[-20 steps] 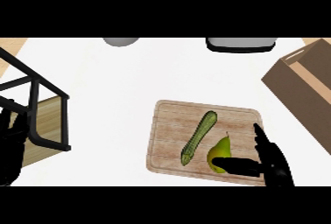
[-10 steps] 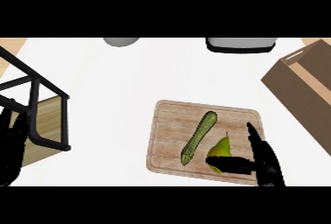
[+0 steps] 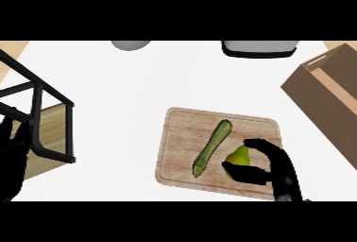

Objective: Pick the pear from the cutting board and place it in the cardboard box

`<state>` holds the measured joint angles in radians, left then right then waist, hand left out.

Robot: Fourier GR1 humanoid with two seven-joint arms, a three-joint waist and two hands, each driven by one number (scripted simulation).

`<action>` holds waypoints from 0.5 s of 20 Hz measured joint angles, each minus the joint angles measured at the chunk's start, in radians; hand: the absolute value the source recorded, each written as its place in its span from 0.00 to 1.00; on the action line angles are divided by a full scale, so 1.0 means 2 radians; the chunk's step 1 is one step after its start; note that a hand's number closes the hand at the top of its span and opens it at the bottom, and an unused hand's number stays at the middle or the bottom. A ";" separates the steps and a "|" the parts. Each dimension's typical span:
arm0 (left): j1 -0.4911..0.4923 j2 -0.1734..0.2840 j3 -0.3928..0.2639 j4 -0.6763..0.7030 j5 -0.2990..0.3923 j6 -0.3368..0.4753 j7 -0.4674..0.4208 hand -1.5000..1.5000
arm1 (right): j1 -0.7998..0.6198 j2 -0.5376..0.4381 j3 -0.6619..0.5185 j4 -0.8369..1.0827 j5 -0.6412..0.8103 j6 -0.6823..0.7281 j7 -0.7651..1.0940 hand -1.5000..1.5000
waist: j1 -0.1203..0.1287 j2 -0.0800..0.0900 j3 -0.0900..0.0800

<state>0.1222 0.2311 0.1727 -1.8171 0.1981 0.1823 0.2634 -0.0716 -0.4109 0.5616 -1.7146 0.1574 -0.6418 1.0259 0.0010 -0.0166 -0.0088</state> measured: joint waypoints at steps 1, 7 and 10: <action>0.000 0.000 0.000 0.000 -0.001 0.000 0.001 0.50 | -0.001 0.000 0.004 0.001 0.007 0.001 -0.001 1.00 | 0.000 0.000 0.000; 0.003 -0.005 0.001 -0.005 -0.003 -0.005 0.000 0.50 | -0.025 -0.031 0.050 -0.001 0.050 0.038 -0.026 1.00 | 0.001 0.001 0.000; 0.005 -0.006 -0.010 -0.017 -0.002 -0.016 0.001 0.50 | -0.060 -0.062 0.125 -0.019 0.099 0.098 -0.076 1.00 | 0.010 0.000 0.000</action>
<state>0.1321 0.2193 0.1523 -1.8502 0.1942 0.1512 0.2645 -0.1924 -0.5347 0.8117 -1.7528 0.3547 -0.4467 0.8732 0.0217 -0.0158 -0.0095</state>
